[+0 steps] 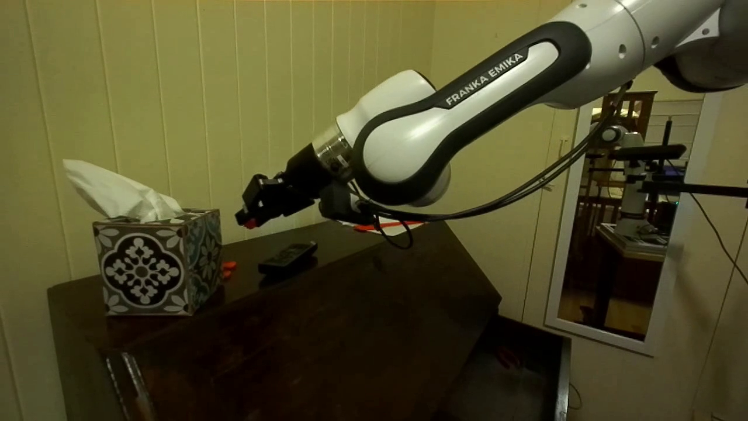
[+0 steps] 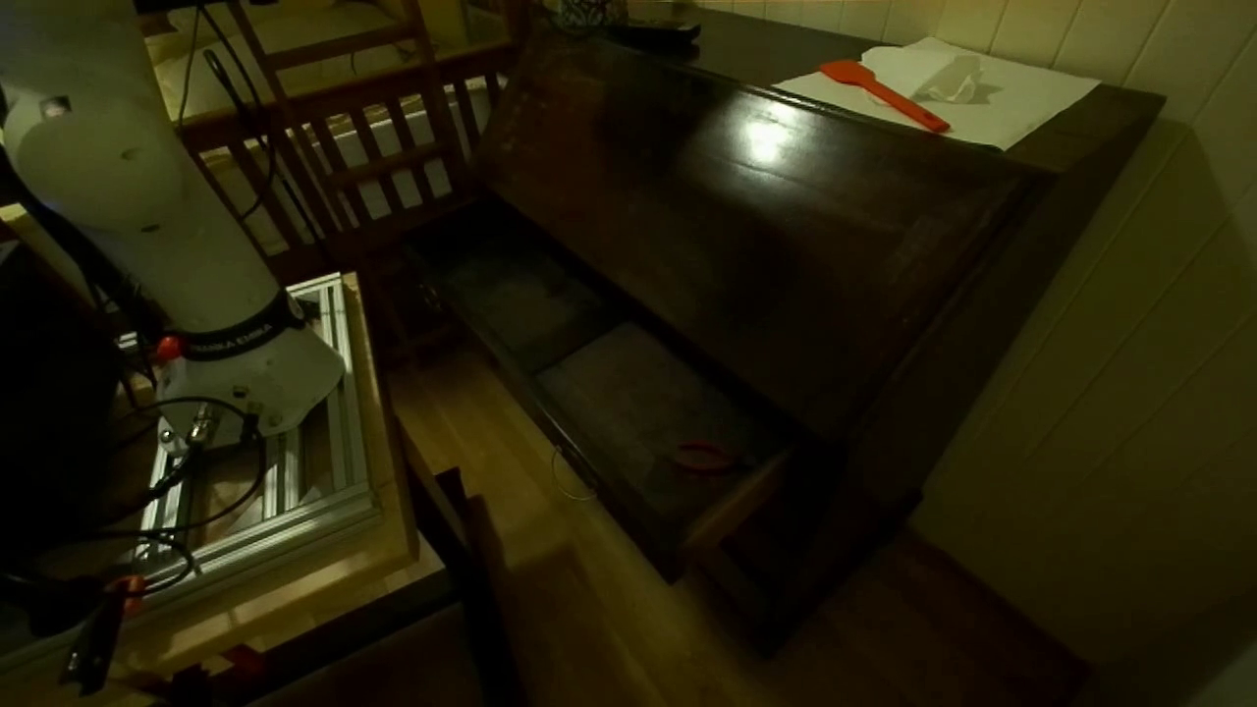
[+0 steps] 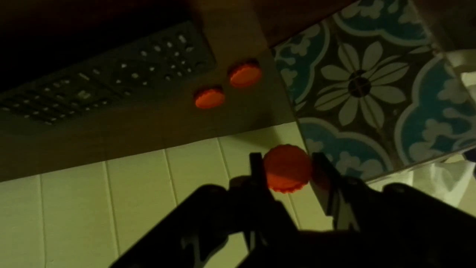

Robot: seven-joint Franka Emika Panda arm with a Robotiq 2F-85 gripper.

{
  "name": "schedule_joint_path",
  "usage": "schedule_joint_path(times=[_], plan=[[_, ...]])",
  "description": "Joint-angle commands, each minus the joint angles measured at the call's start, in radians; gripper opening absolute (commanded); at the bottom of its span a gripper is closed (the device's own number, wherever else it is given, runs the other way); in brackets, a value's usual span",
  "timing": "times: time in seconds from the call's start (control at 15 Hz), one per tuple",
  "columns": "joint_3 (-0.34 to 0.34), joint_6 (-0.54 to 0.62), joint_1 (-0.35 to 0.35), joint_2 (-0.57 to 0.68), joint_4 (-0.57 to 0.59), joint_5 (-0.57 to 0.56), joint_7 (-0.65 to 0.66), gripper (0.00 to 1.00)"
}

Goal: Pick the red token from the drawer up and place it with the other tokens on the cabinet top

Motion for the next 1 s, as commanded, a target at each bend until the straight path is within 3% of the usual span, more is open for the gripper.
schedule_joint_path(times=[0.0,0.4,0.47,0.53,0.6,0.93], plan=[[-0.040,-0.079,0.020,0.060,0.109,-0.041,-0.027,0.11],[-0.061,-0.173,0.032,0.101,0.171,-0.059,-0.058,0.11],[-0.070,-0.180,0.038,0.104,0.175,-0.064,-0.053,0.25],[-0.065,-0.179,0.036,0.114,0.189,-0.065,-0.065,0.61],[-0.069,-0.184,0.039,0.116,0.196,-0.070,-0.067,0.62],[-0.076,-0.192,0.046,0.108,0.227,-0.080,-0.078,0.95]])
